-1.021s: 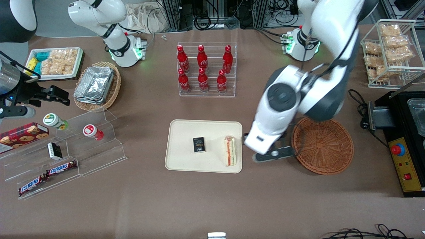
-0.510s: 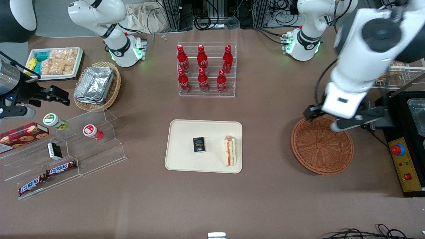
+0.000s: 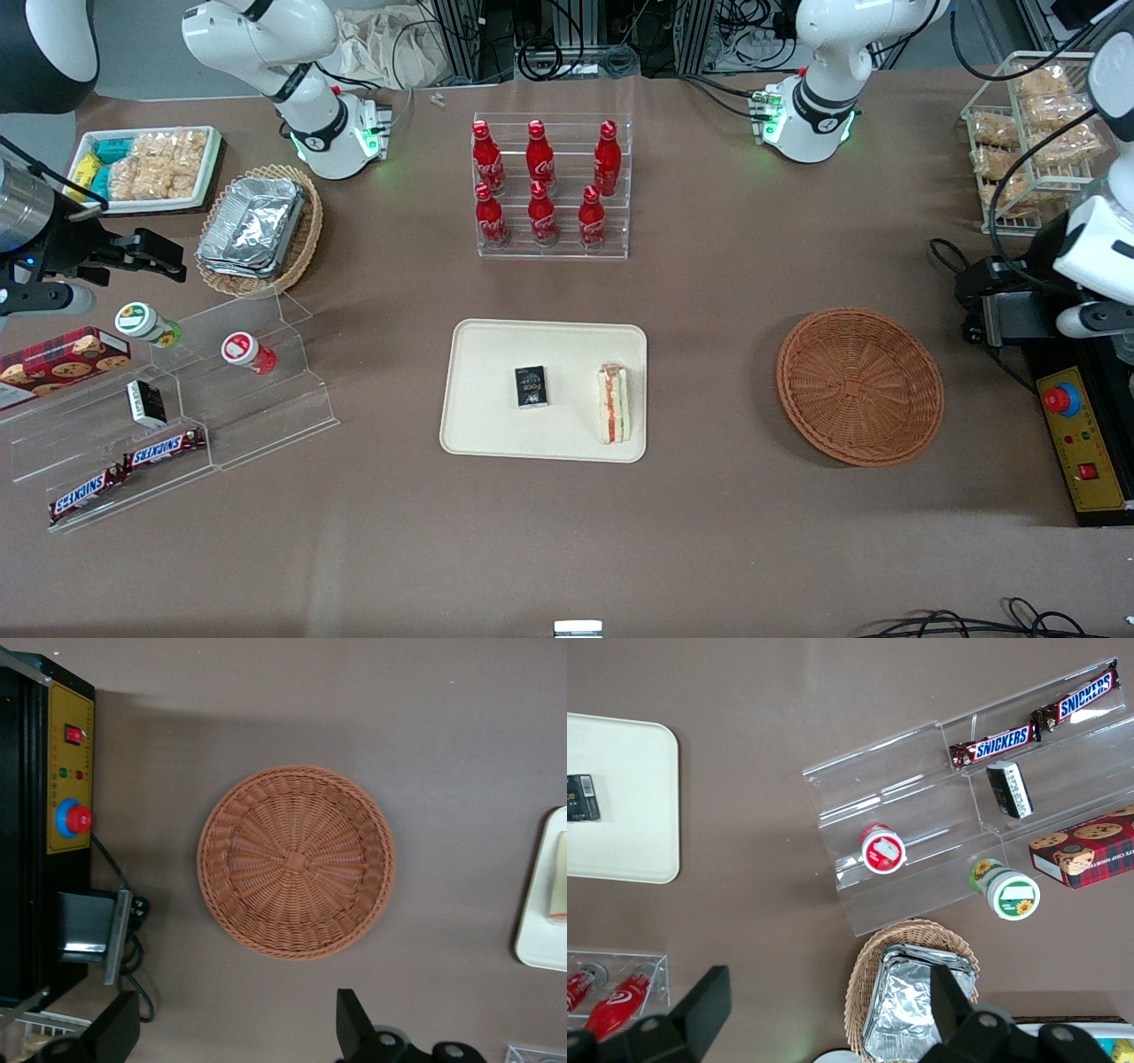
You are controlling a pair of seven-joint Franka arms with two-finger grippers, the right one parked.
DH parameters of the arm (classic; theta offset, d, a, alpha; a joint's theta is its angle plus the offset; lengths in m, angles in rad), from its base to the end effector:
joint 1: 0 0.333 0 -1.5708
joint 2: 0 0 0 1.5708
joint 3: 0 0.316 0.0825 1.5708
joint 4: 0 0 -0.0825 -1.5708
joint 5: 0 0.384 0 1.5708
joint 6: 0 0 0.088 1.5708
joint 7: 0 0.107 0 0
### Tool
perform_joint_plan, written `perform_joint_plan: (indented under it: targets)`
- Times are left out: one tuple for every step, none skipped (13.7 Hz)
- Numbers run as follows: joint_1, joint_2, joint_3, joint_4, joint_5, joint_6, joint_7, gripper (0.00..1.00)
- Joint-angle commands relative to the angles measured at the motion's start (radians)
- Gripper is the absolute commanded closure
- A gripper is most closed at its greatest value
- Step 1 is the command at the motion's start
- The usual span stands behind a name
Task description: Place sandwich from basket to tray
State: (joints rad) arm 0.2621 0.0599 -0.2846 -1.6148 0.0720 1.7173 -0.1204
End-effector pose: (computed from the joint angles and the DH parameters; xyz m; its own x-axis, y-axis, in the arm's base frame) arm 0.5838 -0.0019 0.5841 0.9948 0.0884 0.0510 0.0909 -0.9947 -0.0490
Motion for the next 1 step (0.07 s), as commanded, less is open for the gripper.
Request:
perform_joint_plan:
  targets:
    - [0.011, 0.052, -0.015, 0.062, -0.015, -0.021, 0.021, 0.00]
